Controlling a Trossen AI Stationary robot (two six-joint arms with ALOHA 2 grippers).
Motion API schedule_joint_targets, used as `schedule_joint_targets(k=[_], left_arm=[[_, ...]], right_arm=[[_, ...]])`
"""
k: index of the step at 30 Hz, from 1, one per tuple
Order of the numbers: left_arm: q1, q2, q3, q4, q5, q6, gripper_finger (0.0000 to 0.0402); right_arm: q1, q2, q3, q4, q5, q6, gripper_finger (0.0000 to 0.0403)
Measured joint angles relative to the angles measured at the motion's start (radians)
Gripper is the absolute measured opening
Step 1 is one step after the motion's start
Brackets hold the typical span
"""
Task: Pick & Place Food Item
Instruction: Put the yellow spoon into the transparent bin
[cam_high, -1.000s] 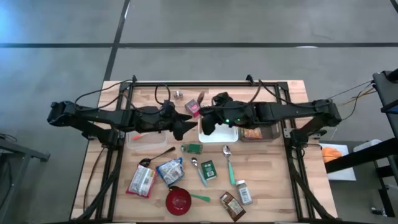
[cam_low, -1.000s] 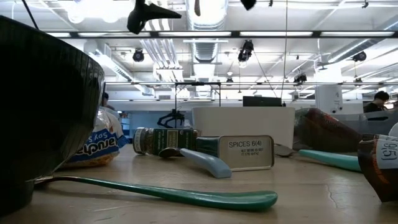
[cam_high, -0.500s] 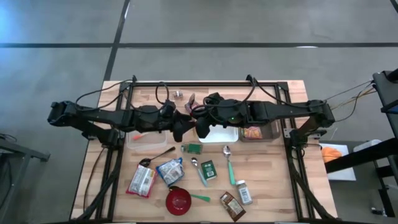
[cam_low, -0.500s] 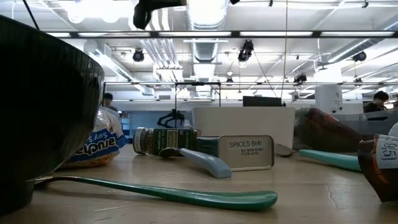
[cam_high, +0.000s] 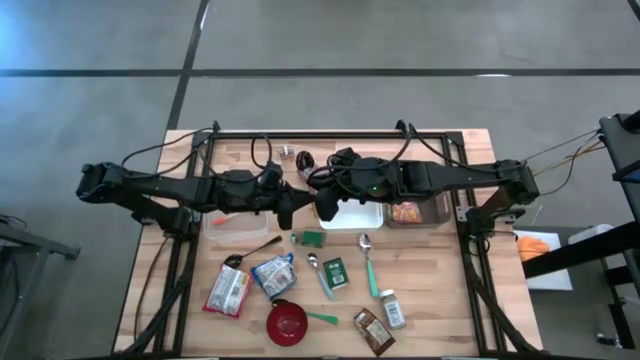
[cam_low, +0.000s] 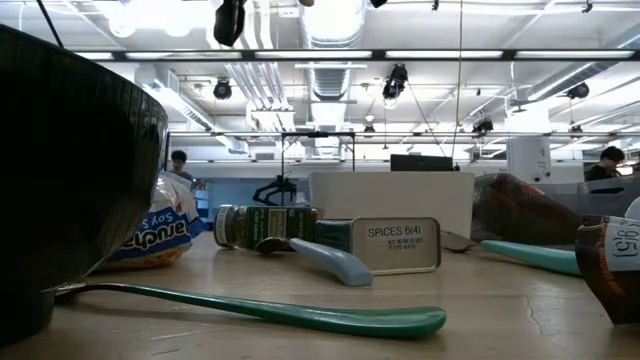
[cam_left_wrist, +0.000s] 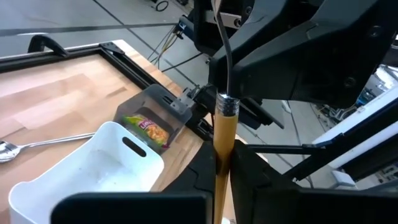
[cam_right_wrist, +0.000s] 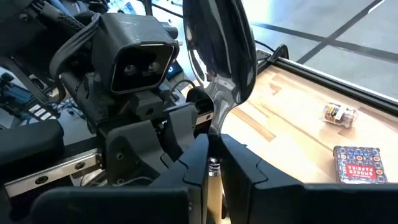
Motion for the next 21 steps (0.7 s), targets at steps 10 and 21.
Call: schedule_joint_targets(k=[10, 21], left_arm=[[0.0, -0.005, 0.0, -0.002, 0.012, -0.042, 0.0015], [0.0, -0.016, 0.0, -0.006, 0.016, -0.069, 0.0015]], right_arm=[[0.0, 0.0, 0.0, 0.0, -0.007, -0.005, 0.0027], [0.0, -0.002, 0.0, -0.001, -0.07, -0.048, 0.0113]])
